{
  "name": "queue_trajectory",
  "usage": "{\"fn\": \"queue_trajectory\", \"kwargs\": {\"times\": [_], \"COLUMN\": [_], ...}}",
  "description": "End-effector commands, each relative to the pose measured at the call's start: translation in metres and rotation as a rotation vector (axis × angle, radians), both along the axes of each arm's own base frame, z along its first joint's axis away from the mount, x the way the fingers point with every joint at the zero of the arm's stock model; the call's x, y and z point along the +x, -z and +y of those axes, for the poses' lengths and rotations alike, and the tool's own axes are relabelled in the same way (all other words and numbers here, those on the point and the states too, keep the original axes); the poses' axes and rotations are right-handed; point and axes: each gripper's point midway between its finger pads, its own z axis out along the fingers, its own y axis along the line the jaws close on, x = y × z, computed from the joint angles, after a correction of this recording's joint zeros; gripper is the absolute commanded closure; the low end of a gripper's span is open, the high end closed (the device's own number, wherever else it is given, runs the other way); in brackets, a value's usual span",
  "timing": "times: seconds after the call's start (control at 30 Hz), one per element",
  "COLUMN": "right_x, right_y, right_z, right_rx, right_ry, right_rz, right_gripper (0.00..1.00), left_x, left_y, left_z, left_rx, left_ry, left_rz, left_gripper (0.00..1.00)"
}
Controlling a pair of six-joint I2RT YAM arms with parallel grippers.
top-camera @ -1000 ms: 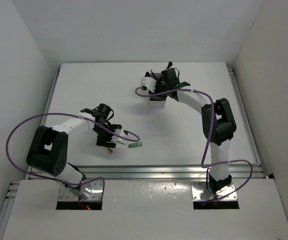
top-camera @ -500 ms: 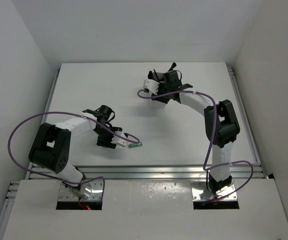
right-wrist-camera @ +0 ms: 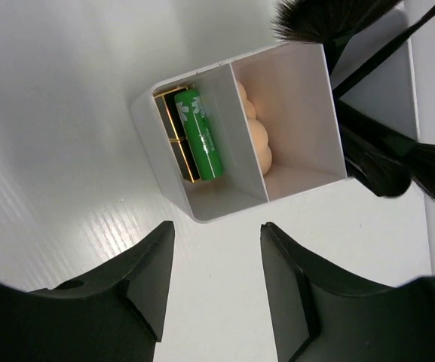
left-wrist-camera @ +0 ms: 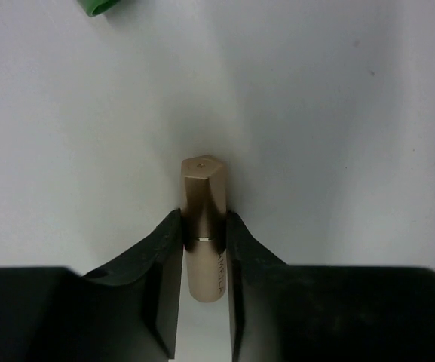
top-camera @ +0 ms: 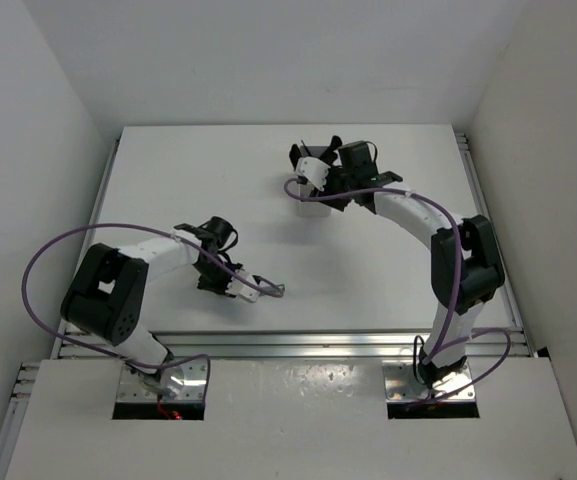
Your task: Organize the makeup
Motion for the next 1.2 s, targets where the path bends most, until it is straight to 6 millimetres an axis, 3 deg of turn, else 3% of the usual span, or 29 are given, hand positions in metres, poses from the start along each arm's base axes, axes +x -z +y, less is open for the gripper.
{"fn": "queue_trajectory", "kwargs": {"times": [0.0, 0.1, 0.17, 0.27, 0.37, 0.4, 0.47, 0.5, 0.53, 0.6, 0.63, 0.7, 0.73, 0.77, 0.8, 0.83, 0.87, 0.9, 0.93, 0.97, 1.03, 1.07, 1.17], "right_x": [0.005, 0.006, 0.009, 0.013, 0.015, 0.013, 0.019, 0.011, 0.009, 0.004, 0.004, -0.008, -0.015, -0.019, -0.022, -0.031, -0.036, -0.039, -0.049, -0.053, -0.061, -0.064, -0.072], "right_y": [-0.016, -0.019, -0.023, -0.034, -0.052, -0.053, -0.075, -0.057, -0.073, -0.063, -0.083, -0.067, -0.063, -0.06, -0.061, -0.047, -0.055, -0.052, -0.036, -0.044, -0.033, -0.037, -0.036], "right_z": [-0.003, -0.002, -0.005, -0.01, -0.018, -0.025, -0.033, -0.044, -0.054, -0.069, -0.075, -0.086, -0.091, -0.092, -0.095, -0.1, -0.102, -0.106, -0.11, -0.112, -0.122, -0.126, -0.132], "right_rx": [0.028, 0.037, 0.042, 0.086, 0.172, 0.185, 0.297, 0.318, 0.359, 0.423, 0.461, 0.463, 0.46, 0.46, 0.463, 0.447, 0.459, 0.456, 0.43, 0.434, 0.396, 0.398, 0.395], "right_ry": [0.039, 0.051, 0.077, 0.128, 0.201, 0.231, 0.311, 0.362, 0.393, 0.467, 0.477, 0.522, 0.533, 0.536, 0.541, 0.554, 0.552, 0.557, 0.567, 0.562, 0.572, 0.577, 0.59], "right_rz": [-0.046, -0.049, -0.064, -0.09, -0.124, -0.128, -0.181, -0.137, -0.173, -0.175, -0.233, -0.209, -0.201, -0.194, -0.199, -0.17, -0.188, -0.184, -0.145, -0.162, -0.135, -0.148, -0.137], "right_gripper": [0.5, 0.5, 0.5, 0.5, 0.49, 0.49, 0.49, 0.49, 0.49, 0.49, 0.49, 0.49, 0.49, 0.49, 0.49, 0.49, 0.49, 0.49, 0.49, 0.49, 0.49, 0.49, 0.49], "left_x": [-0.015, -0.019, -0.021, 0.002, 0.043, 0.064, 0.084, 0.094, 0.11, 0.122, 0.131, 0.14, 0.148, 0.16, 0.169, 0.18, 0.193, 0.201, 0.209, 0.218, 0.224, 0.23, 0.245], "left_y": [0.025, 0.028, 0.028, 0.008, -0.026, -0.049, -0.071, -0.082, -0.11, -0.121, -0.141, -0.148, -0.137, -0.152, -0.152, -0.153, -0.15, -0.149, -0.152, -0.149, -0.145, -0.152, -0.149], "left_z": [0.014, 0.016, 0.017, 0.006, -0.009, -0.02, -0.031, -0.036, -0.052, -0.071, -0.093, -0.114, -0.126, -0.147, -0.156, -0.168, -0.185, -0.193, -0.204, -0.214, -0.225, -0.236, -0.252], "left_rx": [0.103, 0.106, 0.107, 0.051, -0.056, -0.111, -0.166, -0.188, -0.264, -0.304, -0.347, -0.362, -0.355, -0.393, -0.396, -0.412, -0.423, -0.429, -0.455, -0.46, -0.469, -0.499, -0.538], "left_ry": [0.008, -0.035, -0.085, -0.171, -0.33, -0.391, -0.446, -0.474, -0.507, -0.521, -0.502, -0.479, -0.473, -0.443, -0.435, -0.426, -0.411, -0.407, -0.387, -0.366, -0.344, -0.334, -0.327], "left_rz": [0.015, 0.028, 0.04, -0.007, -0.062, -0.1, -0.133, -0.147, -0.175, -0.169, -0.196, -0.209, -0.192, -0.225, -0.242, -0.269, -0.285, -0.305, -0.335, -0.36, -0.389, -0.426, -0.47], "left_gripper": [0.76, 0.99, 1.0, 1.0, 1.0, 1.0, 1.0, 1.0, 1.0, 1.0, 1.0, 1.0, 1.0, 1.0, 1.0, 1.0, 1.0, 1.0, 1.0, 1.0, 1.0, 1.0, 1.0]}}
